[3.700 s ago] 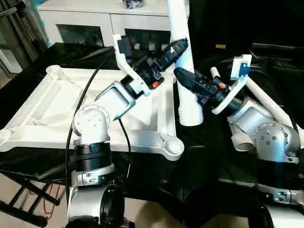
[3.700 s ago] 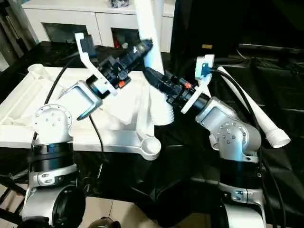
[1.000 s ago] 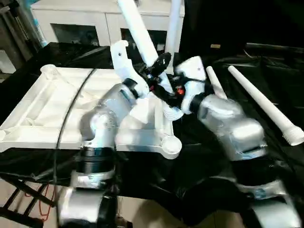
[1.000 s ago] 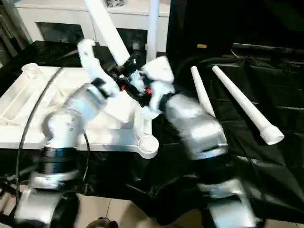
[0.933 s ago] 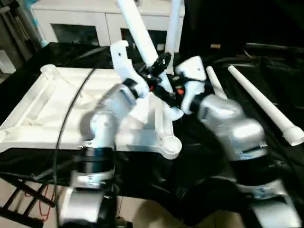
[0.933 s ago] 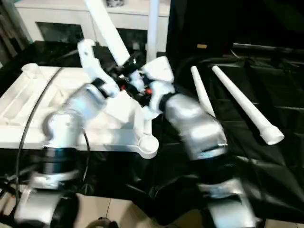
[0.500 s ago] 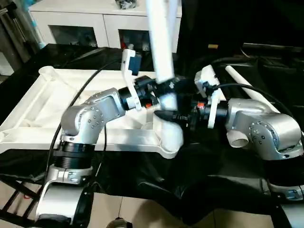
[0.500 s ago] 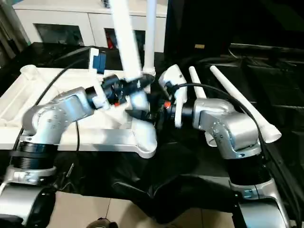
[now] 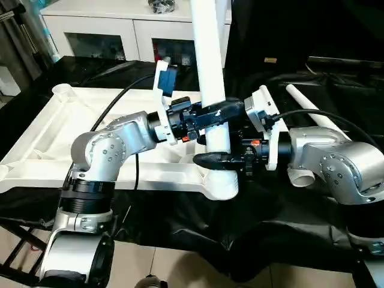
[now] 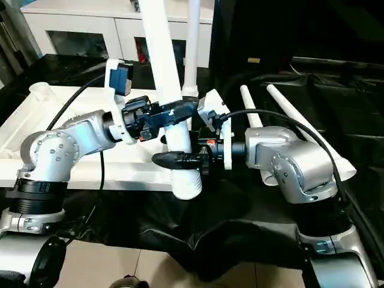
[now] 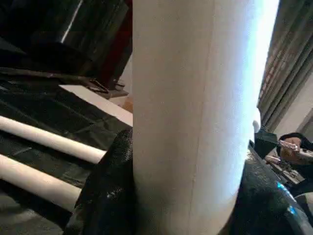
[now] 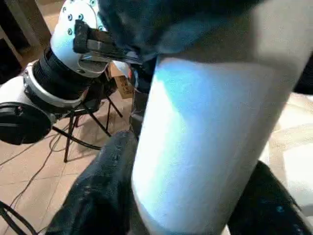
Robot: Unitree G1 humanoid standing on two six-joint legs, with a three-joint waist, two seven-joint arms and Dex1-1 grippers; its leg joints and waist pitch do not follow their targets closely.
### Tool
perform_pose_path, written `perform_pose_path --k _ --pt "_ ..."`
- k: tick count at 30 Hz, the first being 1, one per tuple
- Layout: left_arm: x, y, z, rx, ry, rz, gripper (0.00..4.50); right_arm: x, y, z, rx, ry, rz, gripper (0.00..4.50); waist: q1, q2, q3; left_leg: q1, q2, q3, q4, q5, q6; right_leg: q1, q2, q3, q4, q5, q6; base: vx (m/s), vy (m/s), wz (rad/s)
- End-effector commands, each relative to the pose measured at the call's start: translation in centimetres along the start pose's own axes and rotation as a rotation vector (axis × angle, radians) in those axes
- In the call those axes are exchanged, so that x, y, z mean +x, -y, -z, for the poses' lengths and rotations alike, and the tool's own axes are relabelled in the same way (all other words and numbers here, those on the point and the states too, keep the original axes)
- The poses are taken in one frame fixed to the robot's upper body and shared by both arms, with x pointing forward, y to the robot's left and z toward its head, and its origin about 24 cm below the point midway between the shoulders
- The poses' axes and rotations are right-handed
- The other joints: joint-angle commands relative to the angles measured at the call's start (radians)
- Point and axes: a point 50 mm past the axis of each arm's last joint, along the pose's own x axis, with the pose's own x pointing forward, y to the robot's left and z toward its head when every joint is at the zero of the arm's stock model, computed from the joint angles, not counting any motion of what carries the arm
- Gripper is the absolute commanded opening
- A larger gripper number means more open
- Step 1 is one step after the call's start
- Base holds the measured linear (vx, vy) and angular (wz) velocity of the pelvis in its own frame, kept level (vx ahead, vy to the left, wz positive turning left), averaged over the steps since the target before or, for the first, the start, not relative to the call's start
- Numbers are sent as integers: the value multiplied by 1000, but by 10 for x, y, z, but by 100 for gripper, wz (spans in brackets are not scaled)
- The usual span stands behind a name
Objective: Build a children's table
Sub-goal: Pick table leg
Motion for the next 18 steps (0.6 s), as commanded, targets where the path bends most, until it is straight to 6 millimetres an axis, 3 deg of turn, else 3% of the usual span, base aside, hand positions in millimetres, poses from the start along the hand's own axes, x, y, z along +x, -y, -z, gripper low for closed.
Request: perform_pose_path --k 1,8,9,13,14,18 --pt "5 14 -16 54 56 98 189 7 -1 11 46 -42 -8 220 2 -4 -81 21 39 -13 -65 -118 6 55 -71 42 -71 -125 -228 0 0 0" --pt "5 15 -18 45 79 103 189 9 1 11 55 -24 20 199 2 -3 -80 23 40 -13 -66 -132 -2 54 -71 42 -73 -142 -226 0 0 0" --pt "5 13 -19 52 89 80 245 9 1 11 54 -18 30 198 1 -1 -80 23 40 -14 -66 -131 -2 53 -71 42 -72 -141 -226 0 0 0" --pt "5 1 -23 80 152 -69 270 12 7 7 54 28 102 195 1 -3 -80 23 40 -14 -66 -136 -11 55 -72 41 -75 -135 -233 0 0 0" --pt "5 1 -23 80 152 -69 294 12 7 7 54 28 102 189 0 -3 -80 20 38 -15 -66 -130 -10 57 -72 41 -75 -131 -233 0 0 0" --pt "6 -8 -25 150 197 -276 304 16 11 2 59 74 167 187 -3 -3 -80 19 42 -16 -68 -123 -7 56 -70 41 -74 -114 -217 0 0 0"
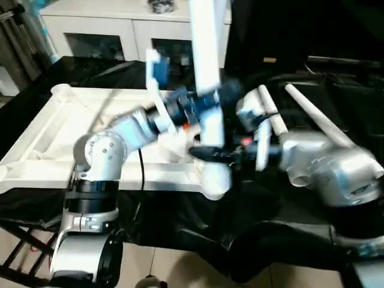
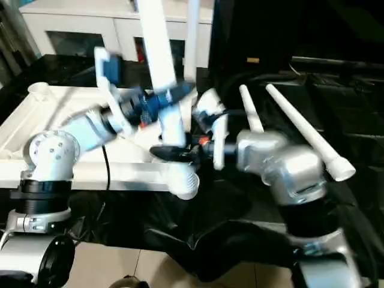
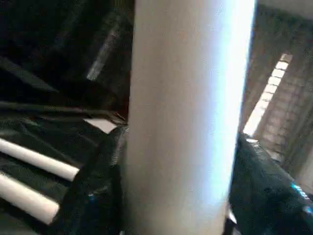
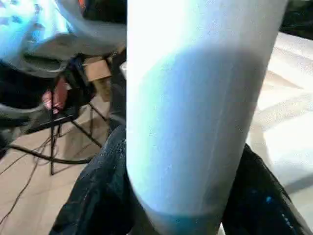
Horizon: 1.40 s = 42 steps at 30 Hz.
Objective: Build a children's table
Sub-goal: Pick table leg
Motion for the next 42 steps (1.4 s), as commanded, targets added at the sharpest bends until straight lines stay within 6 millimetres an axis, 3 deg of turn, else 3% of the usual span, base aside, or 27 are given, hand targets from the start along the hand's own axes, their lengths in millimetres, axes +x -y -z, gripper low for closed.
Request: perform_pose_path --k 1,5,9,14,20,21,27,34,42 --pt "6 1 -6 55 23 -80 304 3 0 -8 -21 25 25 187 -1 -5 -81 19 39 -15 -66 -122 -7 57 -72 42 -73 -116 -216 0 0 0" --pt "12 2 -5 36 54 -175 304 6 0 -13 -29 47 49 186 1 -9 -81 19 39 -14 -65 -116 -5 57 -71 42 -74 -124 -213 0 0 0" --pt "18 -5 -1 55 73 -350 268 10 1 -18 -37 72 75 186 0 -12 -79 18 42 -15 -66 -117 -2 55 -71 43 -76 -141 -204 0 0 0" --pt "18 -8 6 114 54 -416 223 13 0 -21 -47 81 88 186 2 -18 -78 16 39 -14 -67 -110 1 55 -72 42 -81 -179 -171 0 0 0" --pt "19 -5 8 121 45 -402 183 15 2 -20 -64 74 121 186 1 -16 -80 17 39 -13 -65 -96 6 53 -71 42 -77 -142 -185 0 0 0" --pt "19 -5 8 124 48 -406 180 14 2 -21 -48 81 118 242 1 -16 -80 16 39 -13 -65 -97 6 53 -70 42 -77 -142 -186 0 0 0" --pt "21 -3 6 127 46 -377 179 6 10 -20 6 68 140 299 0 -15 -79 19 38 -13 -66 -111 -1 52 -70 42 -80 -167 -180 0 0 0" --pt "25 5 7 132 8 -281 179 -8 12 -8 4 -69 78 301 5 -20 -81 14 38 -13 -62 -84 16 57 -72 42 -74 -118 -190 0 0 0" --pt "26 9 7 102 9 -230 179 -8 13 1 31 -137 51 301 4 -24 -79 16 40 -12 -62 -96 21 55 -72 42 -77 -152 -203 0 0 0"
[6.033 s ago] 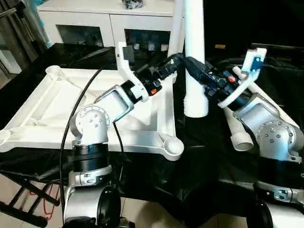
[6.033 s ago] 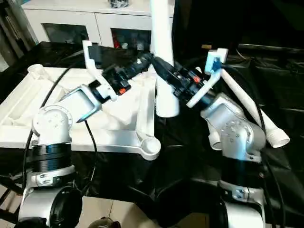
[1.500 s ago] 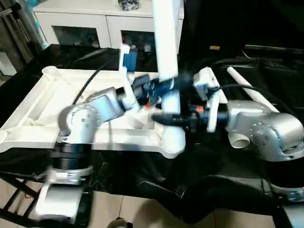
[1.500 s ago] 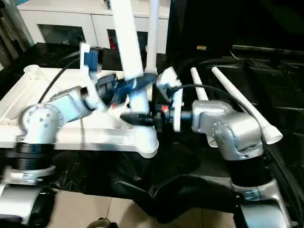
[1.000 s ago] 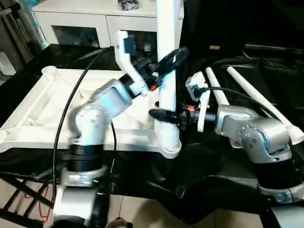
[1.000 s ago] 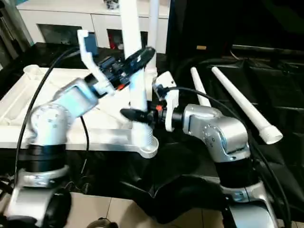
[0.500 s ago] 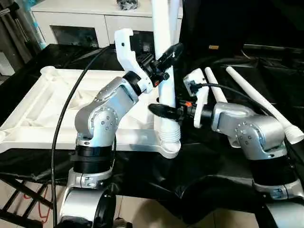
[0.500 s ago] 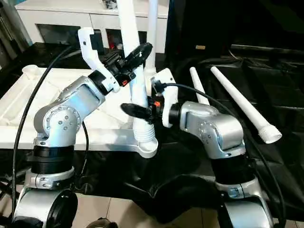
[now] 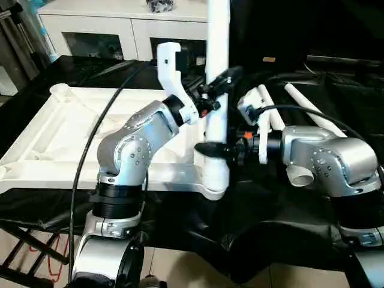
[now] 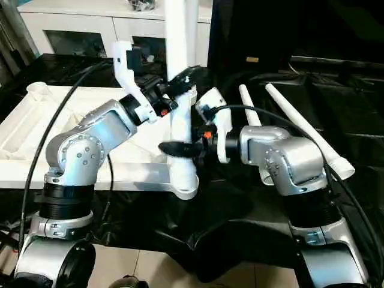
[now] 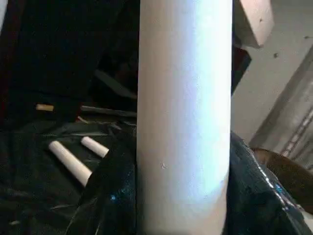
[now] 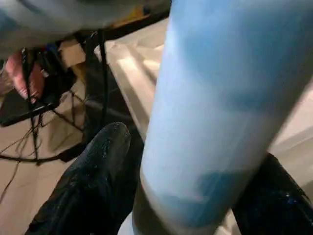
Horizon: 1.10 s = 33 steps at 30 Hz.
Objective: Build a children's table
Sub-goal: Pick table leg
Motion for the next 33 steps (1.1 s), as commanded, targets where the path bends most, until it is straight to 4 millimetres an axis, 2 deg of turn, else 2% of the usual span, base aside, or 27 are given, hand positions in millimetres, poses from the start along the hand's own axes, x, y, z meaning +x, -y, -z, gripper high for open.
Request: perform_pose_path --k 1,13,16,25,33 --pt "0 4 -4 4 8 26 179 0 1 5 18 -32 -8 301 3 -21 -81 17 40 -12 -61 -91 22 56 -72 42 -75 -148 -204 0 0 0" --pt "-1 6 -6 -11 6 56 179 1 3 11 53 -26 -17 301 3 -15 -81 18 40 -13 -61 -92 19 57 -72 41 -74 -133 -211 0 0 0" --pt "-1 6 -6 -12 3 58 179 1 3 12 61 -29 -20 263 3 -17 -81 17 39 -13 -62 -98 16 57 -72 41 -75 -143 -208 0 0 0" --pt "-2 5 -6 -8 0 63 179 1 4 16 70 -39 -20 198 3 -17 -81 18 39 -12 -61 -93 19 57 -72 41 -74 -131 -212 0 0 0" --pt "-2 6 -6 -5 -3 74 179 1 3 16 70 -38 -23 190 3 -16 -82 18 40 -13 -61 -90 19 57 -72 41 -73 -124 -213 0 0 0"
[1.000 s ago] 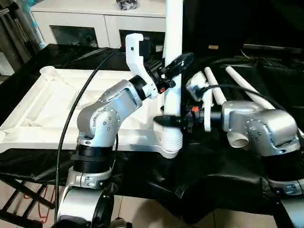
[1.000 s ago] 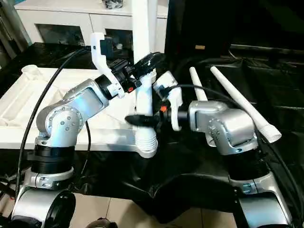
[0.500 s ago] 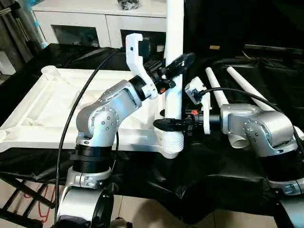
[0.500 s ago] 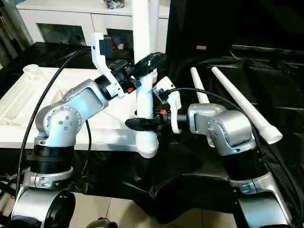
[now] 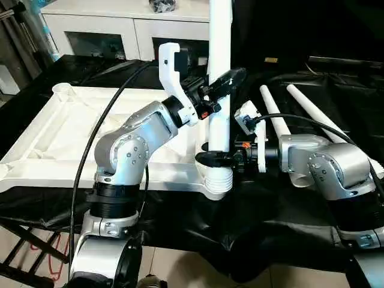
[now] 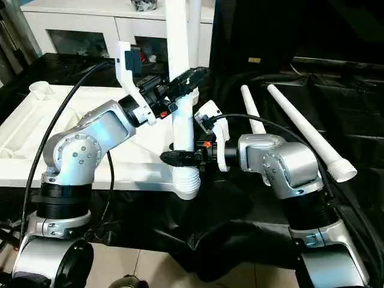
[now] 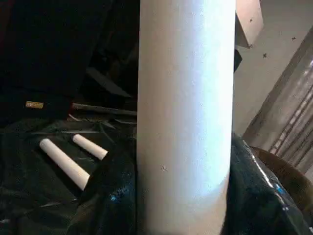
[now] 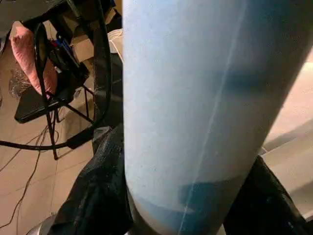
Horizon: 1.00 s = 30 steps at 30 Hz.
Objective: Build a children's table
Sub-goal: Pick table leg
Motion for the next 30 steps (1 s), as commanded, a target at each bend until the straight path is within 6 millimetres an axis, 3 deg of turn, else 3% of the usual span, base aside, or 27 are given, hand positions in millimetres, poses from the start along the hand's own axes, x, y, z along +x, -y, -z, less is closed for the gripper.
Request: perform_pose_path --k 1,4,6,11,12,15,19,27,30 --pt "1 6 -6 21 11 39 179 -1 0 3 9 -15 2 190 3 -15 -81 18 40 -13 -61 -92 18 57 -72 41 -73 -127 -213 0 0 0" --pt "1 4 -6 47 0 8 179 -1 0 3 7 -9 5 190 2 -16 -81 19 40 -12 -62 -97 17 56 -72 42 -75 -134 -210 0 0 0" --pt "1 4 -4 40 -16 20 235 0 0 2 5 -2 7 190 3 -15 -81 19 40 -13 -62 -97 16 56 -72 41 -74 -136 -210 0 0 0" --pt "-1 4 -11 61 58 23 275 4 0 -1 -7 72 21 190 2 -13 -82 18 40 -13 -62 -94 15 56 -72 41 -73 -123 -213 0 0 0" --pt "-2 3 -15 83 104 12 275 6 0 -2 -2 100 31 190 3 -10 -81 17 40 -14 -63 -96 16 55 -74 41 -76 -127 -213 0 0 0" --pt "-5 0 -29 43 268 -16 278 9 4 -11 19 245 95 190 0 -15 -82 17 41 -12 -64 -107 9 56 -75 41 -77 -125 -216 0 0 0" --pt "-8 -2 -30 70 281 -26 278 10 8 -18 12 356 163 190 0 -10 -81 22 41 -13 -66 -117 2 52 -73 41 -76 -144 -206 0 0 0" --pt "-23 -19 -13 226 109 -35 278 4 25 -18 -38 408 400 190 -7 -2 -81 23 39 -13 -72 -124 -26 48 -68 40 -73 -139 -180 0 0 0" --pt "-40 -29 6 417 -132 32 278 -3 35 -8 -70 365 502 190 -7 1 -81 25 40 -15 -75 -136 -35 45 -70 42 -75 -164 -158 0 0 0"
